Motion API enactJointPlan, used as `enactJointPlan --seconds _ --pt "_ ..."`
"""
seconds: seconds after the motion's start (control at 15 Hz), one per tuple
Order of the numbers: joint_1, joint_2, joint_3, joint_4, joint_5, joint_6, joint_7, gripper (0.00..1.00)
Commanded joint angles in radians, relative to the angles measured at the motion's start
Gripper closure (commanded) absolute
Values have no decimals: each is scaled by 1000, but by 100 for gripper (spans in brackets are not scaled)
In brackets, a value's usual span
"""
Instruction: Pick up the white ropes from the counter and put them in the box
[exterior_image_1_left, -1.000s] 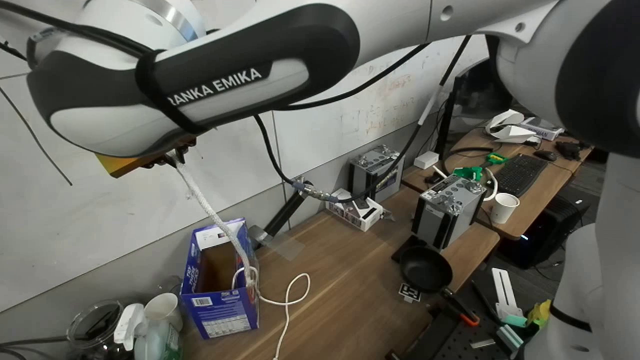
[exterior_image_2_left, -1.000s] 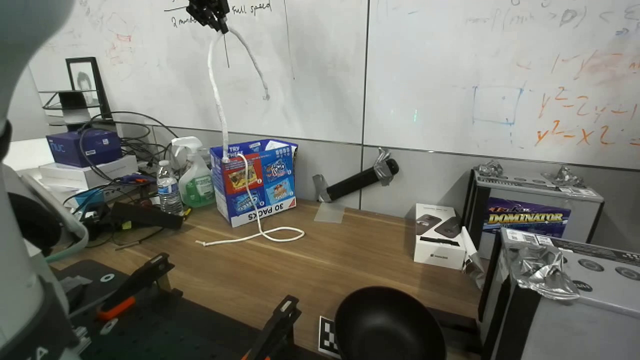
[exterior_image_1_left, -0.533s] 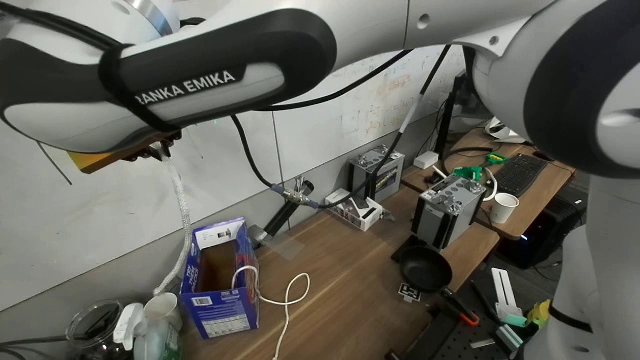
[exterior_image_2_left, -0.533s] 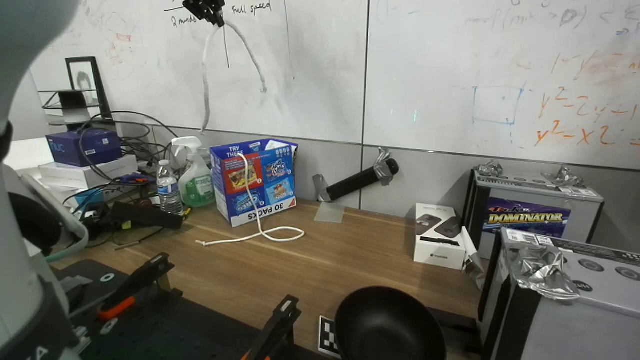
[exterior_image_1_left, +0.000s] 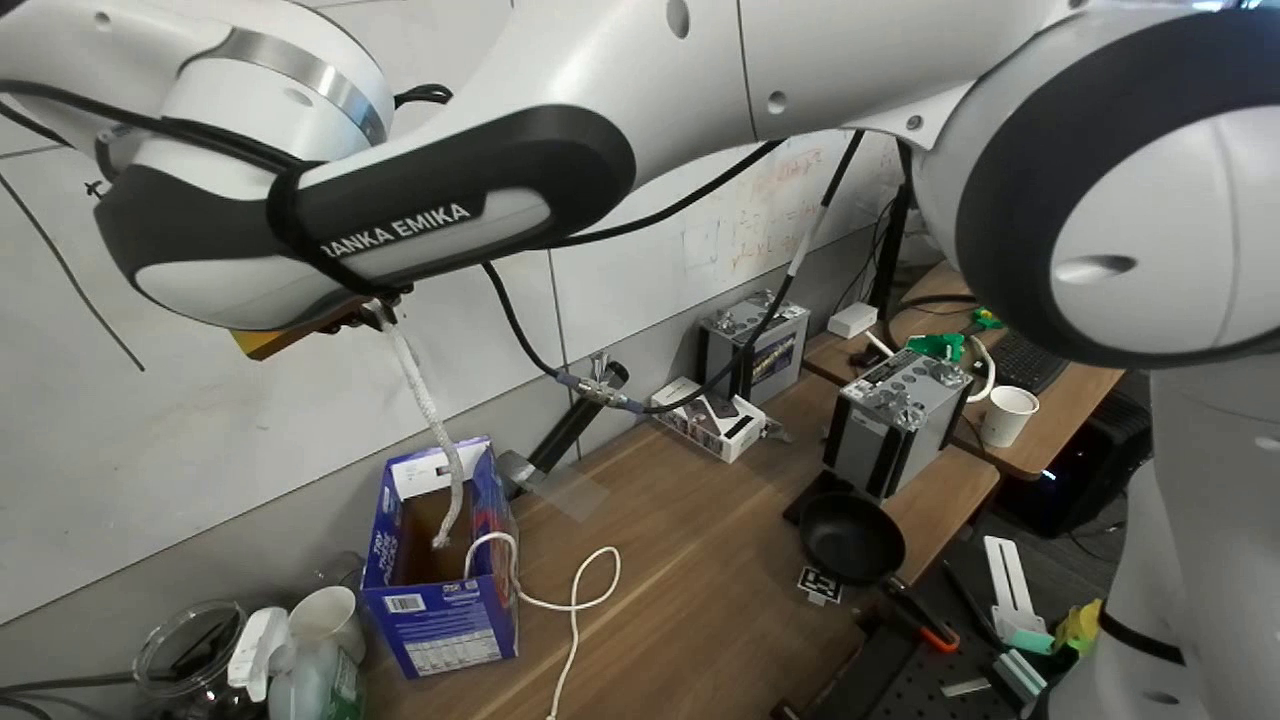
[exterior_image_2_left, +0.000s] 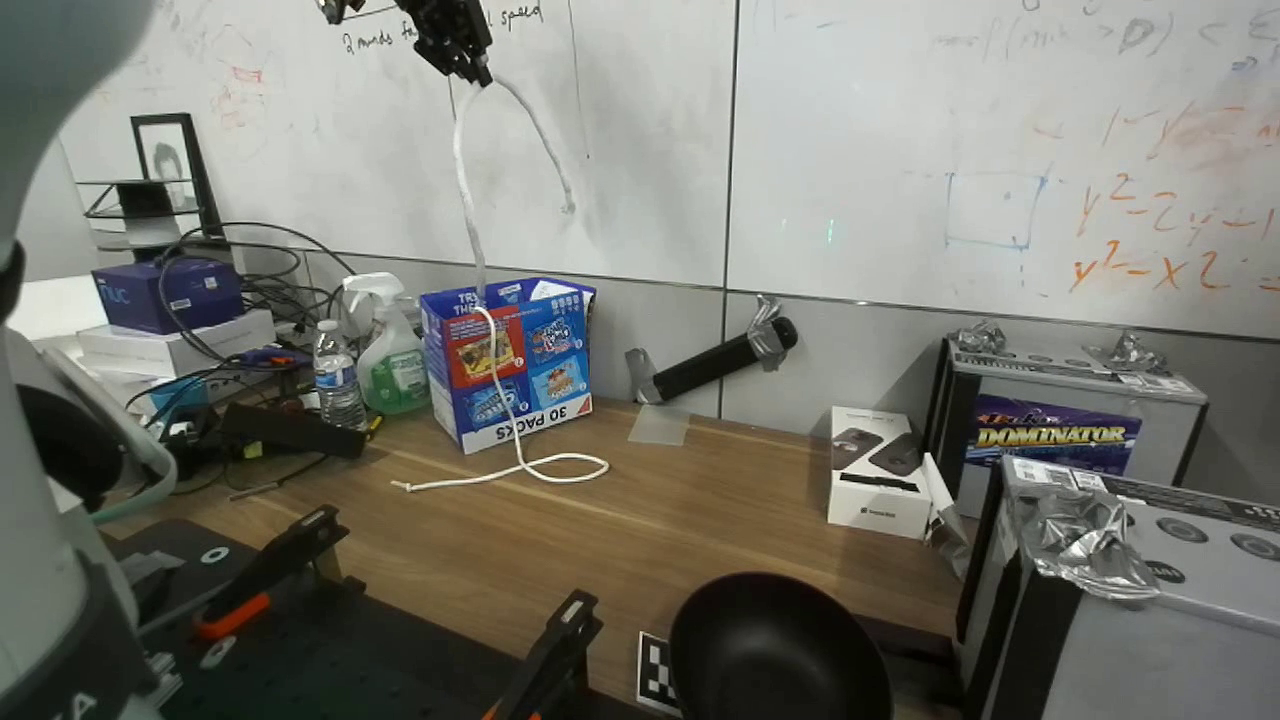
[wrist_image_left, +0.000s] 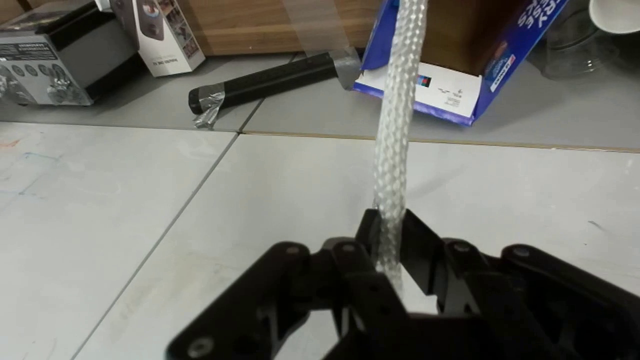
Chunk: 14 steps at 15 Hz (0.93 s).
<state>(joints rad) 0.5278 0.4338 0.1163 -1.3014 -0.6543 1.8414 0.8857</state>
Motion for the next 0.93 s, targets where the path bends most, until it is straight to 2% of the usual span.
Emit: enactJointPlan --seconds 0.0,0.33,0.47,0.87 --pt "-4 18 -11 32 -3 -12 -3 91" --pt "-16 5 -6 -7 30 -17 -10 91" --pt "-18 1 -3 -14 54 -63 -23 91" --pt "-44 -14 23 -67 200 -84 -89 91"
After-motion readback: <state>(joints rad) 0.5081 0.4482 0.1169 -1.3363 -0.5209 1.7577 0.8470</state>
